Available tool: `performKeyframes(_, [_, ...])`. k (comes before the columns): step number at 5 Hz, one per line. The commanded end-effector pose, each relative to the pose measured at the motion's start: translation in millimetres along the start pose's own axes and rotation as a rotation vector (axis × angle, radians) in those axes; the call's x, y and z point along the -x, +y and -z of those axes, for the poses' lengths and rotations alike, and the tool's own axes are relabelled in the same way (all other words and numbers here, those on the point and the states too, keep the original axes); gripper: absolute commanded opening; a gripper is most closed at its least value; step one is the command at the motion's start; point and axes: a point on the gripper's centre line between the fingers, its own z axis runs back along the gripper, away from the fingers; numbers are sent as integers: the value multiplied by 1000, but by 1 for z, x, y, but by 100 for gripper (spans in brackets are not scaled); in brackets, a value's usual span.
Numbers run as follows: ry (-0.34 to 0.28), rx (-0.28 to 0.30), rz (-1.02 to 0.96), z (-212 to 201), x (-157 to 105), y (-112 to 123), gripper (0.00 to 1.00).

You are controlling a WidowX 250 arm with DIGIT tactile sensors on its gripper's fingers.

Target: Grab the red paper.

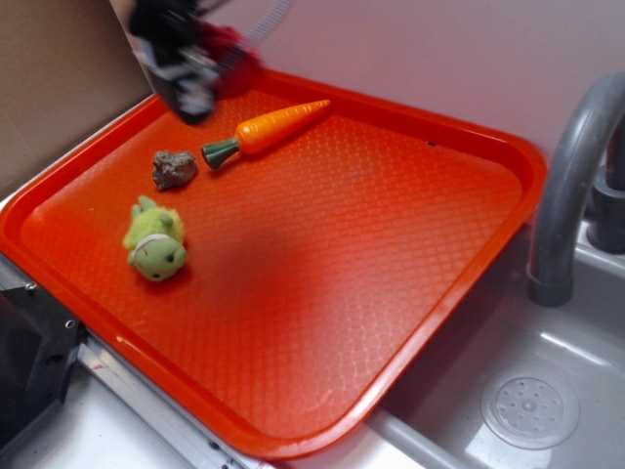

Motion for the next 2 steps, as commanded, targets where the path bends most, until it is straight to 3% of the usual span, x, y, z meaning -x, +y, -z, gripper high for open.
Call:
performKeyframes(1, [-99, -39, -70, -34, 35, -7, 0])
performKeyframes(2, [-76, -89, -27, -29, 29, -14, 0])
